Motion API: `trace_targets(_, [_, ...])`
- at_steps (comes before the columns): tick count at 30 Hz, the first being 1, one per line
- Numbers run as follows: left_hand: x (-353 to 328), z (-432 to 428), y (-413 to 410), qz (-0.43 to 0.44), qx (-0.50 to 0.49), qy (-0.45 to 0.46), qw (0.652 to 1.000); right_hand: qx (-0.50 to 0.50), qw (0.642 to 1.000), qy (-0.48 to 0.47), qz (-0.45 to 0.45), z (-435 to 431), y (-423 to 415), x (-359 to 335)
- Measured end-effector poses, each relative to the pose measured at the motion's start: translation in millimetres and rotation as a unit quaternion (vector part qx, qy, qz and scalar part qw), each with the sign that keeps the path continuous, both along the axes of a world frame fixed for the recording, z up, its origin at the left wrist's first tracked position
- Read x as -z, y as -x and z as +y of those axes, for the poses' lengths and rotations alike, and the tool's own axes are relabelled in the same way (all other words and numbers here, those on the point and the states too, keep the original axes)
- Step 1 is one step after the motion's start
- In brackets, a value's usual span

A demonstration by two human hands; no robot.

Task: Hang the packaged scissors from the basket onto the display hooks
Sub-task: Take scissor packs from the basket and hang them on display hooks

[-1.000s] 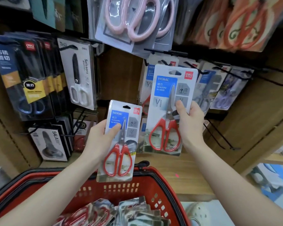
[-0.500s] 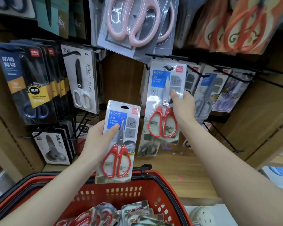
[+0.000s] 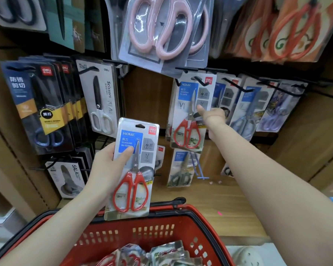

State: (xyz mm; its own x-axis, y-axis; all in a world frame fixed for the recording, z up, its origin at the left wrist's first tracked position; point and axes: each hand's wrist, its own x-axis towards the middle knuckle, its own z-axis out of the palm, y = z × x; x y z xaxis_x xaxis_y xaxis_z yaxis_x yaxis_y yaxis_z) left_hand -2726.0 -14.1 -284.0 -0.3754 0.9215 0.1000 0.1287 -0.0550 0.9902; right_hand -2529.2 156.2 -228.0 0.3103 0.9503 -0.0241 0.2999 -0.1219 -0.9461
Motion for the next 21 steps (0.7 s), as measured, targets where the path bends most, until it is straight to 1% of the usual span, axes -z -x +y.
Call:
trace_targets(2, [-2,-1,-4,-0.006,0.005,-0.003,1.0,0.008,1.0,-0.024,0.001,-6,0,4])
trace_targets(4, [-4,0,-10,-0.007,0.006,-0.004,1.0,0.015,0.995,-0.075,-0.061,-27,-1,7])
trace_targets(5, [-4,0,-14,-0.007,0.007,-0.006,1.0,-0.004,0.991,-0.106,-0.082,-45,-2,10])
trace_targets(7, [-5,0,-25,-0.012,0.022,-0.007,1.0,-0.11,0.981,-0.132,-0.087,-85,-5,21])
trace_targets(8, [-6,-1,-33,-0.011,0.036,-0.006,0.999,-0.176,0.975,-0.117,-0.068,-105,-8,28])
trace_targets(9, [-6,-2,-41,-0.006,0.053,-0.007,0.999,-0.231,0.968,-0.093,-0.029,-125,-11,33])
trace_targets(10, [-7,-2,-51,0.004,0.071,-0.013,0.997,-0.263,0.962,-0.073,0.015,-139,-15,37])
trace_targets(11, [-6,-2,-61,0.013,0.086,-0.022,0.996,-0.273,0.958,-0.064,0.057,-149,-20,39])
trace_targets(12, [-7,-3,-72,0.021,0.1,-0.034,0.994,-0.267,0.958,-0.062,0.089,-154,-26,40])
trace_targets(14, [-8,-2,-92,0.034,0.122,-0.058,0.99,-0.234,0.962,-0.067,0.12,-156,-42,38])
trace_targets(16, [-10,1,-110,0.054,0.139,-0.074,0.986,-0.198,0.969,-0.079,0.125,-153,-60,33])
trace_targets(19, [-18,10,-129,0.071,0.165,-0.1,0.979,-0.144,0.974,-0.126,0.12,-145,-88,22])
trace_targets(21, [-24,22,-132,0.092,0.159,-0.11,0.977,-0.108,0.975,-0.159,0.11,-140,-105,9])
